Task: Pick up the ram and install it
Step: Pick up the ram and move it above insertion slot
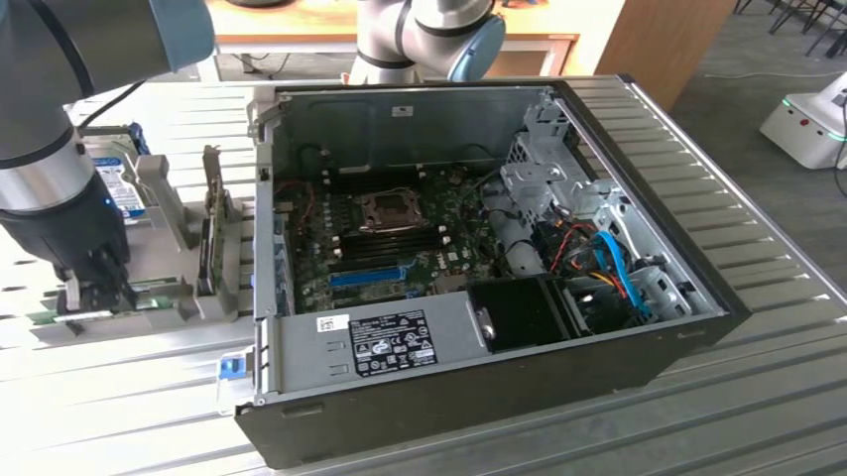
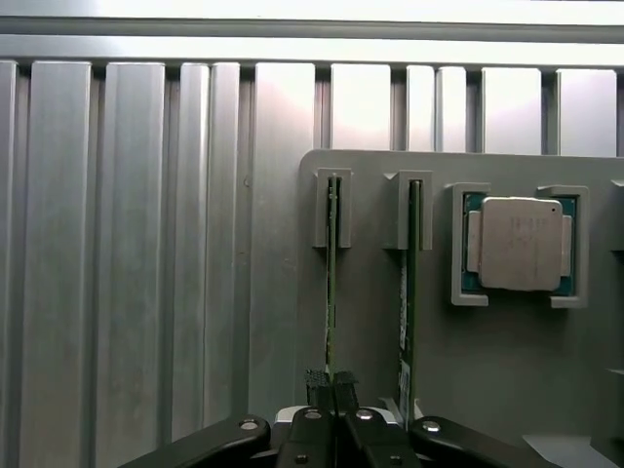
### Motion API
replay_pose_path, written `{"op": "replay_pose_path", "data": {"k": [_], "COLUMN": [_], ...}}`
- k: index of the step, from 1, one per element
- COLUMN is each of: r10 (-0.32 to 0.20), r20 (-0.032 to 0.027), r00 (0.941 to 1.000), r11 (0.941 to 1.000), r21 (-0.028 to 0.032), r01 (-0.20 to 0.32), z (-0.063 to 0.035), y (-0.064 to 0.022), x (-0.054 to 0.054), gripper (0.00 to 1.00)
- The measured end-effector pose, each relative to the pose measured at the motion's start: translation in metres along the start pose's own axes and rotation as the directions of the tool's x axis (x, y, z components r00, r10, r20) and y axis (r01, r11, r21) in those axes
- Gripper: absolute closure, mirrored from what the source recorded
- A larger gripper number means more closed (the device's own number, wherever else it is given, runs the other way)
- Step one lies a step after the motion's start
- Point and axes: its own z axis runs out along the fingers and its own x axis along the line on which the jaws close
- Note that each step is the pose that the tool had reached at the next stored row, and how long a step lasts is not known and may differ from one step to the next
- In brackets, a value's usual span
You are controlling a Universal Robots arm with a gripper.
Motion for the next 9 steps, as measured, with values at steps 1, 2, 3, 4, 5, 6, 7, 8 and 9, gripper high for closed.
{"op": "replay_pose_path", "data": {"k": [1,2,3,4,5,6,7,8,9], "r10": [0.000,0.000,0.000,0.000,0.000,0.000,0.000,0.000,0.000], "r20": [0.0000,0.0000,-0.0001,0.0000,0.0000,0.0000,0.0000,0.0000,0.0001], "r00": [1.0000,1.0000,1.0000,1.0000,1.0000,1.0000,1.0000,1.0000,1.0000], "r11": [1.0000,1.0000,1.0000,1.0000,1.0000,1.0000,1.0000,1.0000,1.0000], "r21": [0.0000,-0.0001,-0.0001,-0.0001,0.0000,-0.0001,0.0000,0.0000,0.0000], "r01": [0.000,0.000,0.000,0.000,0.000,0.000,0.000,0.000,0.000], "z": [-0.0010,-0.0021,-0.0032,-0.0044,-0.0056,-0.0068,-0.0078,-0.0090,-0.0101], "y": [0.0000,0.0001,0.0001,0.0001,0.0002,0.0002,0.0002,0.0003,0.0003], "x": [0.0000,0.0000,0.0000,0.0001,0.0001,0.0001,0.0001,0.0001,0.0001], "gripper": [0.88,0.88,0.88,0.88,0.88,0.88,0.88,0.88,0.88]}}
